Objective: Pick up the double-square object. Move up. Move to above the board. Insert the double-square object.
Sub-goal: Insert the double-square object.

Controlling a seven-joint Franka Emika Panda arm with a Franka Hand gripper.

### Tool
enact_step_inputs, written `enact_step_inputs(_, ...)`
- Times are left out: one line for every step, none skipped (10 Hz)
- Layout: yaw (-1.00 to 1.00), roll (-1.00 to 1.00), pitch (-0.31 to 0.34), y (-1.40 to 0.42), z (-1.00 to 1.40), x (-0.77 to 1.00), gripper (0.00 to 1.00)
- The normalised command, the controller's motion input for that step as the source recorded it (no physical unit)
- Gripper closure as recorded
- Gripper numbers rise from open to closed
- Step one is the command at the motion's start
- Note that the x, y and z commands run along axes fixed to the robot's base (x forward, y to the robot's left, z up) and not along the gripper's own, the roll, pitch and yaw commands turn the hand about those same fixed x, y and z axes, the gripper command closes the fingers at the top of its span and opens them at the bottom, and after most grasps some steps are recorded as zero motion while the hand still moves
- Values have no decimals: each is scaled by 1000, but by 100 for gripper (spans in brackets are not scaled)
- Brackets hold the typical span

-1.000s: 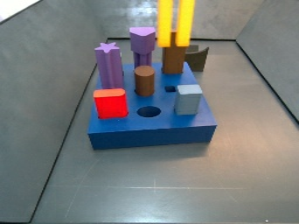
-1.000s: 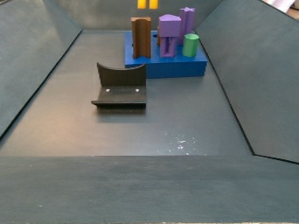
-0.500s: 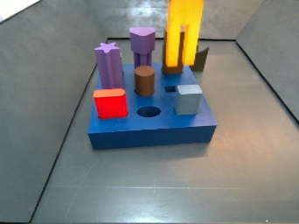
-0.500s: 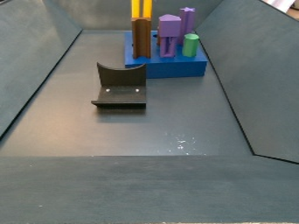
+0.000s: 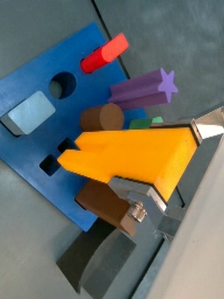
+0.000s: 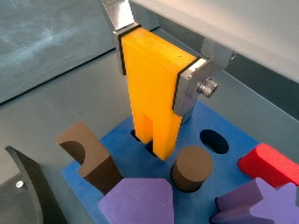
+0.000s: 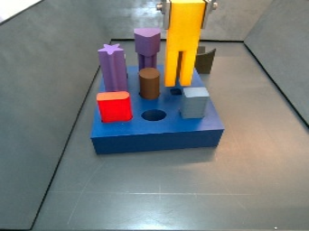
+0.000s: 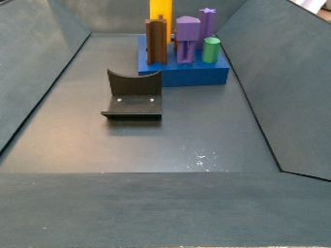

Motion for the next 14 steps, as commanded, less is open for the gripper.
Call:
enact_step_inputs(0, 0, 0, 0, -106, 191, 100)
enact_step_inputs(0, 0, 0, 0, -123, 180, 100)
enact_step_inputs(0, 0, 0, 0, -169, 174, 100)
enact_step_inputs(0, 0, 0, 0, -229, 166, 100)
enact_step_inputs(0, 0, 0, 0, -243, 100, 100)
enact_step_inputs(0, 0, 0, 0, -223, 71, 100)
enact_step_inputs(0, 0, 0, 0, -211, 71, 100)
enact_step_inputs(0, 0, 0, 0, -206, 37, 100)
enact_step_inputs(0, 0, 0, 0, -200, 34, 100)
enact_step_inputs(0, 0, 0, 0, -220, 54, 100)
enact_step_inputs(0, 0, 0, 0, -263, 149, 100)
enact_step_inputs(0, 0, 0, 0, -289, 194, 100)
enact_step_inputs(0, 0, 0, 3, -297, 209, 100)
enact_step_inputs(0, 0, 0, 0, -311, 249, 100)
